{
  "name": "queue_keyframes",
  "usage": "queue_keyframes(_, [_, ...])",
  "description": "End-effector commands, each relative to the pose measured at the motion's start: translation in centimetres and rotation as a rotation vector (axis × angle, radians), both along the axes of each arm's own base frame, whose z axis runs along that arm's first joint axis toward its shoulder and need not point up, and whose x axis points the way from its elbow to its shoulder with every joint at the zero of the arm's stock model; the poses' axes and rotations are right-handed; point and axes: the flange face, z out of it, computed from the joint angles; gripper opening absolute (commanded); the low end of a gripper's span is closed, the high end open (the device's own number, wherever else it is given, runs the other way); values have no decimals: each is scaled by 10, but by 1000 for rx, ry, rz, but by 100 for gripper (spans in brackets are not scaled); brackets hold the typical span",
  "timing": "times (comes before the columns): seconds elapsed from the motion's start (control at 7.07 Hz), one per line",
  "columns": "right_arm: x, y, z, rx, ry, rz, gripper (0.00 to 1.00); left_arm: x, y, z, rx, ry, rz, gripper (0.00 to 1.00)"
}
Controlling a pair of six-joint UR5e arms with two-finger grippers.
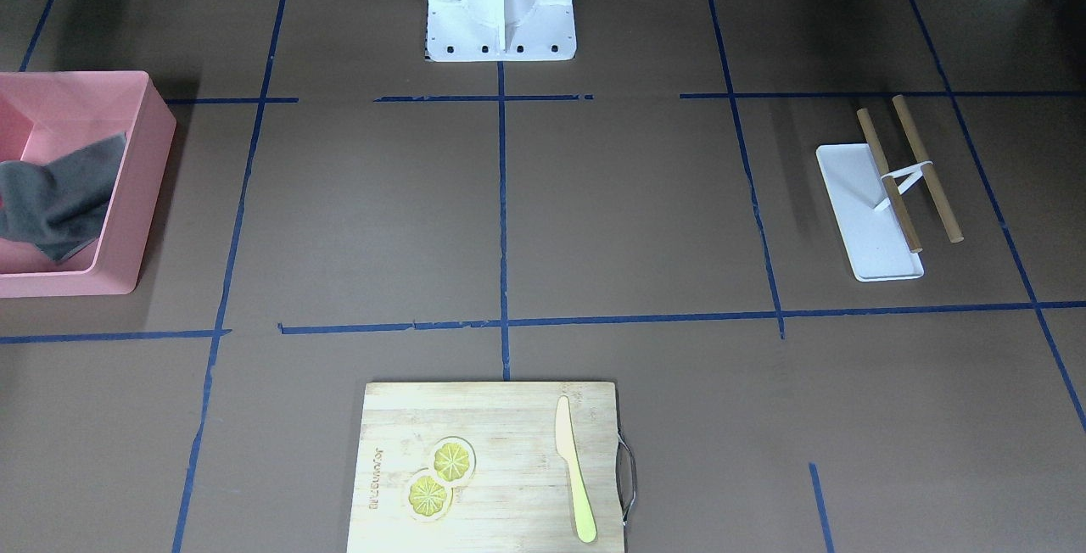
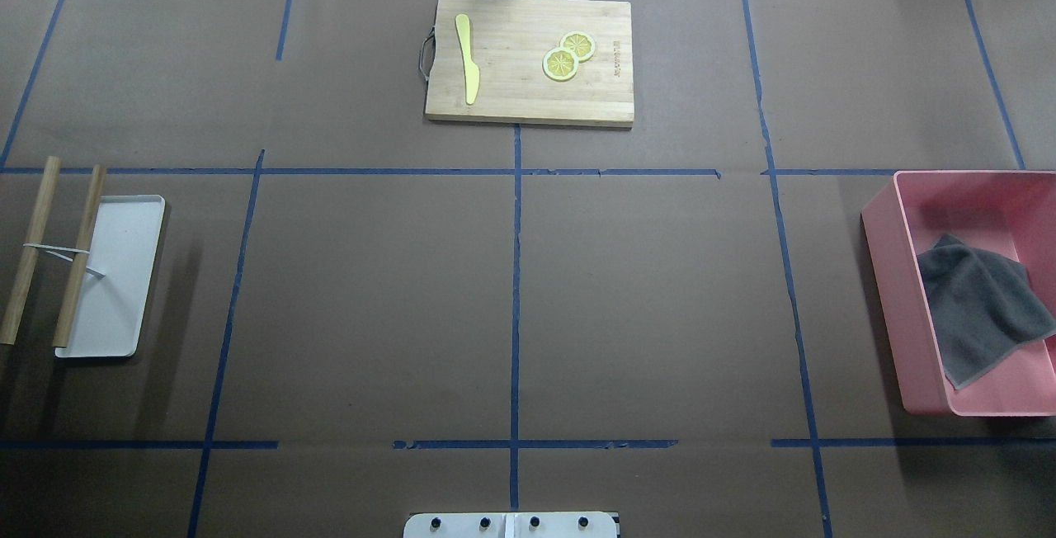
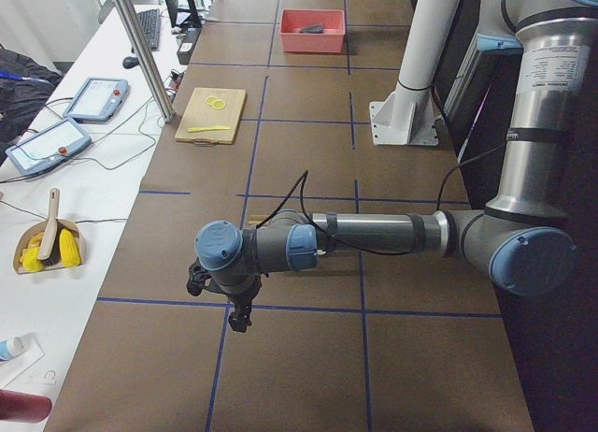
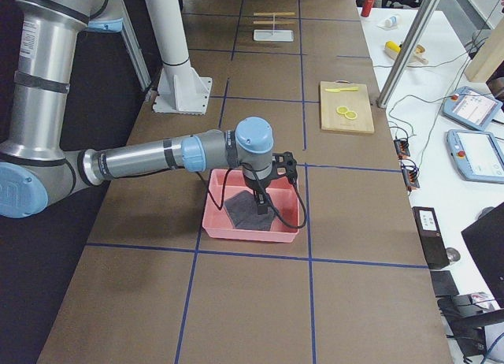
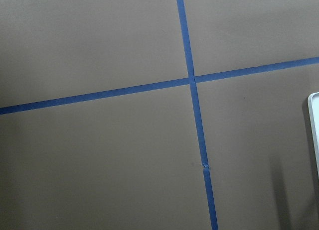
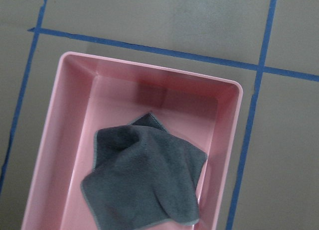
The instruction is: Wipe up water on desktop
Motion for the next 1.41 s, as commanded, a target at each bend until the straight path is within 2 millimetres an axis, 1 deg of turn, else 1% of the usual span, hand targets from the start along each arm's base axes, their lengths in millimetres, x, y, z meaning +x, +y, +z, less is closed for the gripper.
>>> queue_keyframes(0.0, [32,-1,79,-73,7,6,100,0,1,4,-19,0,-19,100])
queue_keyframes(0.14, [48,-2,89,-90,3,45,100,0,1,3,-19,0,-20,100])
queue_keyframes(0.42, [48,0,92,-96,12,48,100,0,1,3,-15,-2,-18,100])
queue_keyframes(0.57, [49,-2,96,-129,13,72,100,0,1,3,-13,-2,-18,100])
queue_keyframes(0.99, [63,0,109,-173,6,122,100,0,0,4,-18,-5,-19,100])
queue_keyframes(1.27, [72,-9,118,-188,-4,143,100,0,0,4,-19,-5,-19,100])
